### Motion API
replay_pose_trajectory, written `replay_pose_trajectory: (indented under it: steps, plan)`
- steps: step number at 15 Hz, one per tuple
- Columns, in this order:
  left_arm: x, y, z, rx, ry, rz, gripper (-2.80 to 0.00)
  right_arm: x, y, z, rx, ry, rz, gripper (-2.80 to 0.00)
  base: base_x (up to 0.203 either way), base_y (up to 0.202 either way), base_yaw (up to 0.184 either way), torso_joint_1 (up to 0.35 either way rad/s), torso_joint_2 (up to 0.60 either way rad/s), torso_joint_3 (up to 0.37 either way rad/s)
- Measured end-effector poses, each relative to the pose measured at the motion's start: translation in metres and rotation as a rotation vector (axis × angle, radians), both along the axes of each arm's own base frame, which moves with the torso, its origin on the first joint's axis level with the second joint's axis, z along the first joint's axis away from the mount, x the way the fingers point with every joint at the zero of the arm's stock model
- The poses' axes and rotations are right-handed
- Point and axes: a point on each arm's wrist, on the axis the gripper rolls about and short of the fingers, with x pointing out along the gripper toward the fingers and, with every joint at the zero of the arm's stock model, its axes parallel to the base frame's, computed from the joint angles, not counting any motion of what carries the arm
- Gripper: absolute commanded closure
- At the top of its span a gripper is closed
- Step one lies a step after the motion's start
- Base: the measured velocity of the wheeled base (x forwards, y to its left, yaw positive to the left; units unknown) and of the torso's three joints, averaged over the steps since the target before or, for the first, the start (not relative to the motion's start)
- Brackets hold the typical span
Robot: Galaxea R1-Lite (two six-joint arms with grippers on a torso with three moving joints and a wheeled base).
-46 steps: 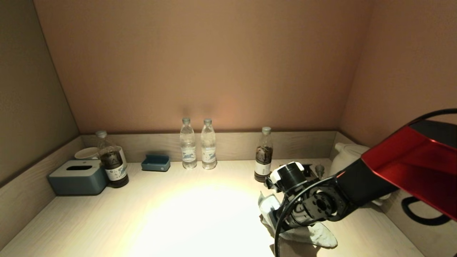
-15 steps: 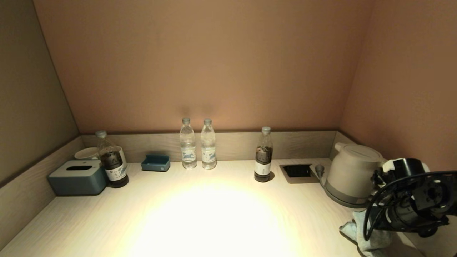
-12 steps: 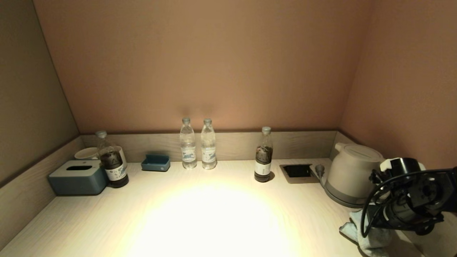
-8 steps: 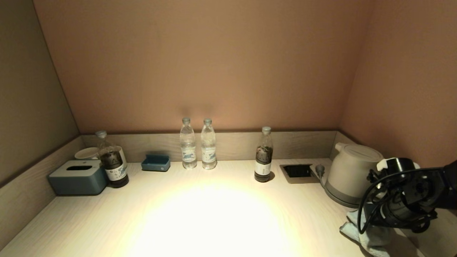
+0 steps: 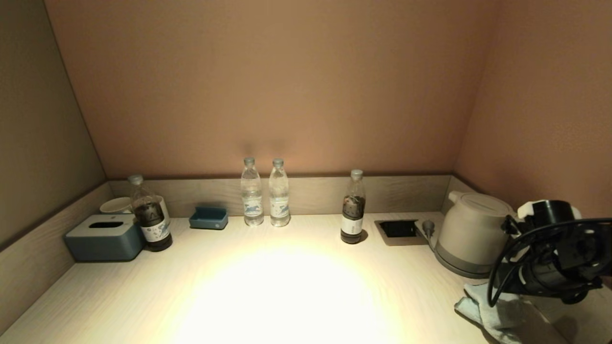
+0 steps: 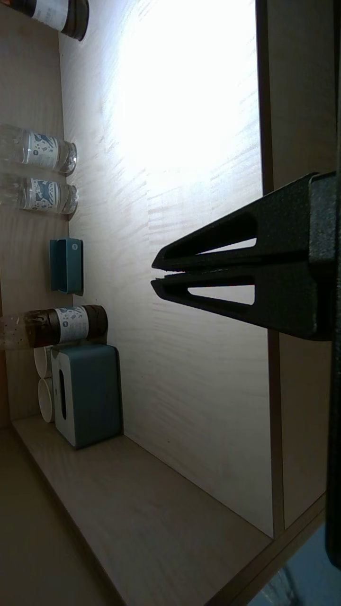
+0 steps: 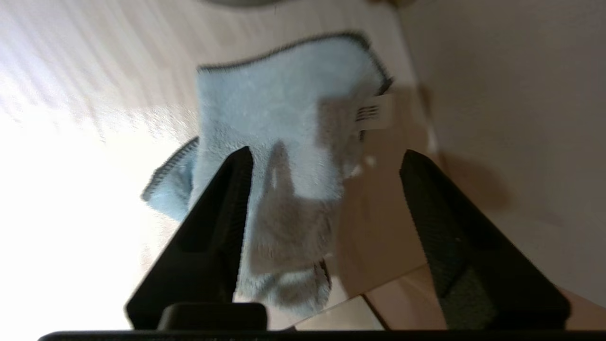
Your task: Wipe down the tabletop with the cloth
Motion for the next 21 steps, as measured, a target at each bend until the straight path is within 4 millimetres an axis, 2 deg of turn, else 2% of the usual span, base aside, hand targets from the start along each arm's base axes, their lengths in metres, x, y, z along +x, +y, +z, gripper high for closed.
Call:
replay_pose_trajectory:
  steps: [3, 4, 7, 11, 16, 21]
  plan:
    - [0.000, 0.000, 0.000, 0.000, 0.000, 0.000, 0.00, -0.021, 0.006, 0.037, -0.022, -0.123, 0.016, -2.80, 0.000, 0.000, 0.000, 0.000, 0.00, 0.000]
    - [0.000, 0.000, 0.000, 0.000, 0.000, 0.000, 0.00, -0.030, 0.009, 0.047, -0.027, -0.164, 0.029, -0.07, 0.000, 0.000, 0.000, 0.000, 0.00, 0.000]
    - [0.000, 0.000, 0.000, 0.000, 0.000, 0.000, 0.00, -0.069, 0.021, 0.078, -0.036, -0.299, 0.103, 0.00, 0.000, 0.000, 0.000, 0.000, 0.00, 0.000]
    - [0.000, 0.000, 0.000, -0.001, 0.000, 0.000, 0.00, -0.114, 0.036, 0.103, -0.013, -0.476, 0.234, 0.00, 0.000, 0.000, 0.000, 0.000, 0.00, 0.000]
    - [0.000, 0.000, 0.000, 0.000, 0.000, 0.000, 0.00, -0.153, 0.048, 0.119, 0.031, -0.636, 0.351, 0.00, 0.000, 0.000, 0.000, 0.000, 0.00, 0.000]
    - [0.000, 0.000, 0.000, 0.000, 0.000, 0.000, 0.00, -0.197, 0.060, 0.122, 0.005, -0.762, 0.395, 0.00, 0.000, 0.000, 0.000, 0.000, 0.00, 0.000]
